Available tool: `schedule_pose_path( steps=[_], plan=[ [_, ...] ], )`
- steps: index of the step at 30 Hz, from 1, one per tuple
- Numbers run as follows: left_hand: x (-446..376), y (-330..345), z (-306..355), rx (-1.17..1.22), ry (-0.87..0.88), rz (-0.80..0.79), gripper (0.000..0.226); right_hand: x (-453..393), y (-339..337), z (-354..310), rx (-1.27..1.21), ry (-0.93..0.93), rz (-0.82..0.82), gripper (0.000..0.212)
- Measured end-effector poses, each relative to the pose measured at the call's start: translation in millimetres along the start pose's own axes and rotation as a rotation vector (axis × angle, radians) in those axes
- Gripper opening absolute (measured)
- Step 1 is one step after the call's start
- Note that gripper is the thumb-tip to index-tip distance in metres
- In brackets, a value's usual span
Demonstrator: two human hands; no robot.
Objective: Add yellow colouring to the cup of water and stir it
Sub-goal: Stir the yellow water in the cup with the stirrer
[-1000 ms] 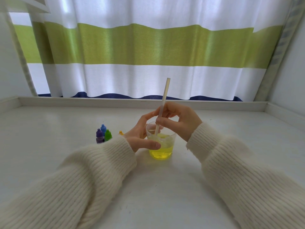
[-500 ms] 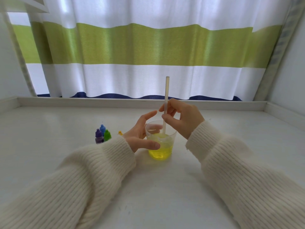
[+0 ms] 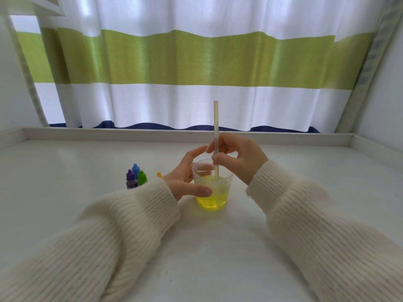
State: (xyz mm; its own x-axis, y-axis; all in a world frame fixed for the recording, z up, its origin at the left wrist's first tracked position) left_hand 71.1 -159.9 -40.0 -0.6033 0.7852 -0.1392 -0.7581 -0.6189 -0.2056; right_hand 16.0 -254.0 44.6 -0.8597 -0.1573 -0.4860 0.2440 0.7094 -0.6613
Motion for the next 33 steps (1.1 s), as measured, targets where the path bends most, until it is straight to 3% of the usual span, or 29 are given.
schedule_pose_path(
  steps=[8,23,33],
  plan=[
    [1,2,4,-0.008,0.012,0.001,0.09,-1,4,-2,-0.017,-0.021,-0.021,0.008],
    [0,0,1,-0.003,-0.02,0.0,0.089,0,-7,3,0.18,-0.011,0.05,0.007],
    [0,-1,-1,0.0,-0.002,-0.005,0.09,2,-6,2,0.105,0.008,0.031,0.007]
  ],
)
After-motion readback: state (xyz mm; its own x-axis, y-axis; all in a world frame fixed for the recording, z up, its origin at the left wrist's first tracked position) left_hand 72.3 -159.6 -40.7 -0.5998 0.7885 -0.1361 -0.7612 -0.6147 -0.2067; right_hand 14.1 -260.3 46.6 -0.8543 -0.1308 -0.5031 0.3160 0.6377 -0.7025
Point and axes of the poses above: each hand's wrist, its own x-axis away from the middle knuckle, its own y-axis out of the palm, z = x × y, the point moved 8 cm from there along -x, towards the middle knuckle, and after that the axes turned 6 degrees about -z, right-handed, at the moved point
